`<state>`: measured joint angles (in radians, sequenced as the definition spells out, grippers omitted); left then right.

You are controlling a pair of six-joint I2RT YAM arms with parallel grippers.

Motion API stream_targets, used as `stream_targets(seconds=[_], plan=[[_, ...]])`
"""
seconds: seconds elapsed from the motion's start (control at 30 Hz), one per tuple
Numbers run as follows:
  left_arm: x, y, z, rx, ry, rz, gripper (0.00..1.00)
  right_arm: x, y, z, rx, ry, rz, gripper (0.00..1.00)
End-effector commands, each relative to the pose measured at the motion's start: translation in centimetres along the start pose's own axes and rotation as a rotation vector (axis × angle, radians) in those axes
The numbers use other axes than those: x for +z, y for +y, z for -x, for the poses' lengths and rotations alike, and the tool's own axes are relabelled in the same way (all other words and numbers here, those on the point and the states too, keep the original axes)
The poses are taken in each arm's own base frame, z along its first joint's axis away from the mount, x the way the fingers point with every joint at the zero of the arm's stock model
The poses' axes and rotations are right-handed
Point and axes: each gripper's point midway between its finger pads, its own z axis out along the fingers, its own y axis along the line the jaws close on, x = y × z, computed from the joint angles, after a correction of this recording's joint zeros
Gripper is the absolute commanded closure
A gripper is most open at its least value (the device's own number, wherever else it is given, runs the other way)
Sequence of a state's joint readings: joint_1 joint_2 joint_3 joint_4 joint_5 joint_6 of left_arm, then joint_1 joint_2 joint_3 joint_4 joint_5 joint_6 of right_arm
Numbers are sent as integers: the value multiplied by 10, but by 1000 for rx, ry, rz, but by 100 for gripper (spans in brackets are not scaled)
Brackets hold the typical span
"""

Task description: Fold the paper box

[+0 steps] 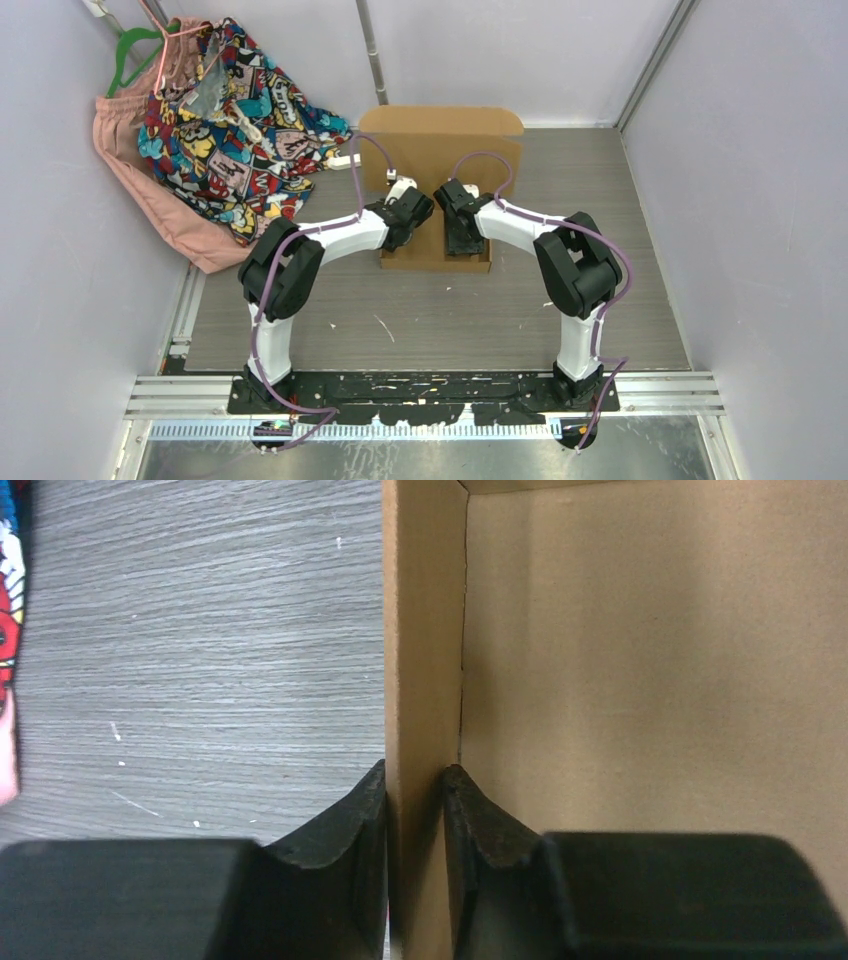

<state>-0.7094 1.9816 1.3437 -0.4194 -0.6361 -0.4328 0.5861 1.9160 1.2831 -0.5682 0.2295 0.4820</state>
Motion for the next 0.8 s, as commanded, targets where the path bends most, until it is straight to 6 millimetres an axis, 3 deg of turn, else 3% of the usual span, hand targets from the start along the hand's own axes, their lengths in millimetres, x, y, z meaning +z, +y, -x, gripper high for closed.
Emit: stream_targets(seconds=[0.0,0.17,0.33,0.53,0.77], plan=[[4,29,-14,100,37,128,73,16,-6,-6,18,10,-45,53],[2,30,-11,92,22,121,53,19,-6,-9,15,19,-46,54],[0,31,-7,82,9,115,52,21,-7,-11,13,26,-50,54],[2,28,-5,82,10,115,56,22,-7,-12,12,30,-49,54],[3,23,0,64,7,103,78,22,-6,-11,7,30,-50,55]])
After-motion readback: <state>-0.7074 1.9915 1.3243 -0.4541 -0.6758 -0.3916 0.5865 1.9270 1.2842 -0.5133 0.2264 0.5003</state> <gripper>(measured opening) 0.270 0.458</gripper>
